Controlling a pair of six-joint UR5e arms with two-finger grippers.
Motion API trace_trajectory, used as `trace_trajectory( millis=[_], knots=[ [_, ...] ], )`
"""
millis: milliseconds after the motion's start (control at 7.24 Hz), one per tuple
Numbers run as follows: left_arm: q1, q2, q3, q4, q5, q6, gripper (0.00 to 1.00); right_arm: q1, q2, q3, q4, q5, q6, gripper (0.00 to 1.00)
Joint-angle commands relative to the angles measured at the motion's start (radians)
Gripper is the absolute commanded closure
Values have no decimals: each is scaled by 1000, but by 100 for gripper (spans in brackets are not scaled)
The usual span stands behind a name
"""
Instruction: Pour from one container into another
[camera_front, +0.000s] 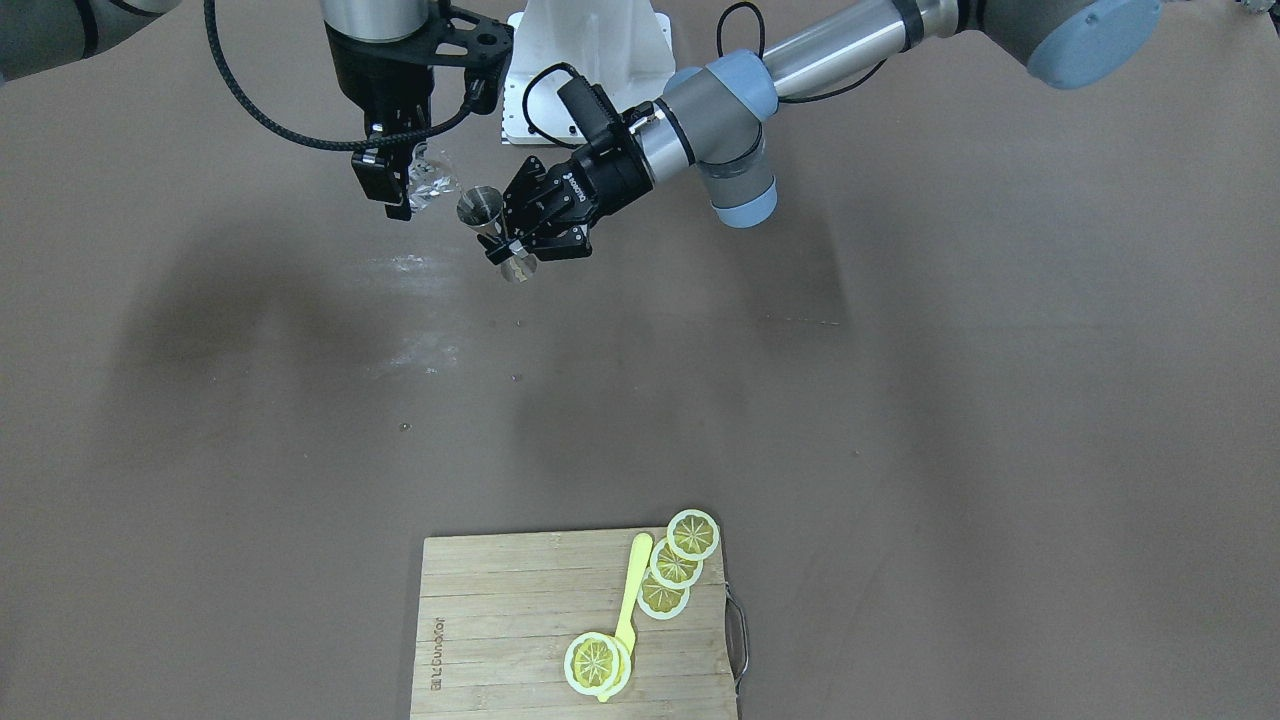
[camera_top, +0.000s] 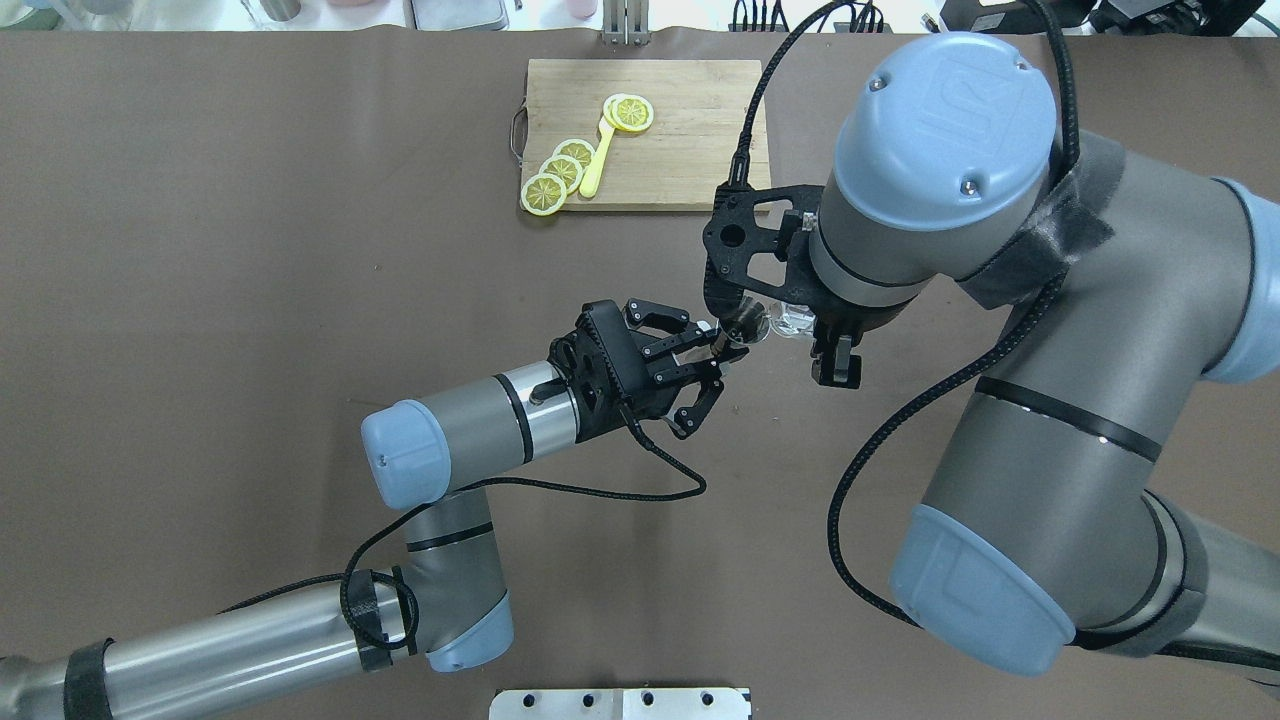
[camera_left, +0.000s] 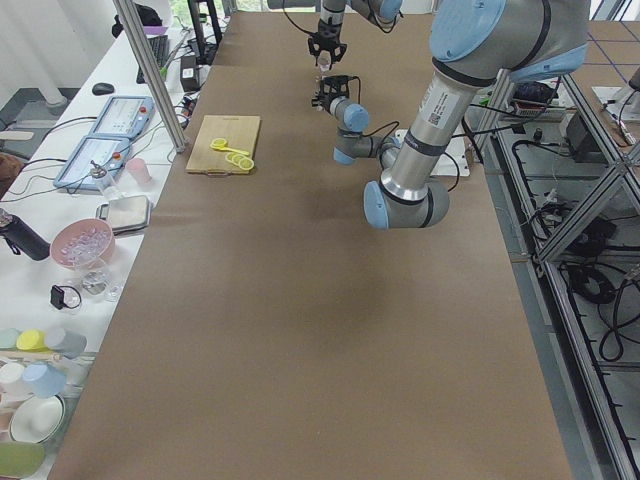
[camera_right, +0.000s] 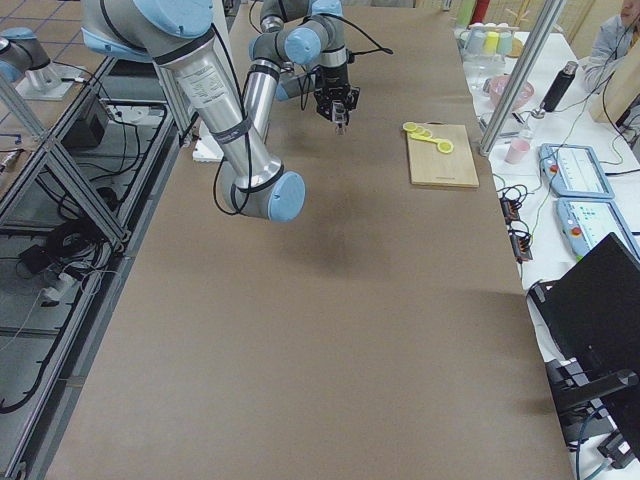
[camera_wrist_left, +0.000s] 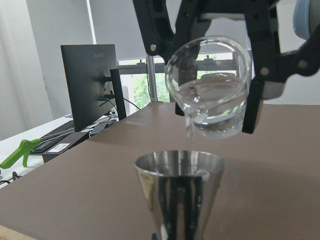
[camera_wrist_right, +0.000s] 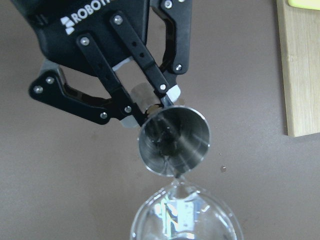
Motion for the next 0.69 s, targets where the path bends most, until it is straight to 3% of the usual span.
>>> trace_trajectory(
  millis=[0,553],
  knots=[
    [0,0,0,0,-1,0,100,-4,2,6,-7,-11,0,100],
    [0,0,-2,0,-1,0,100,-7,6,8,-3,-2,3,100]
  ],
)
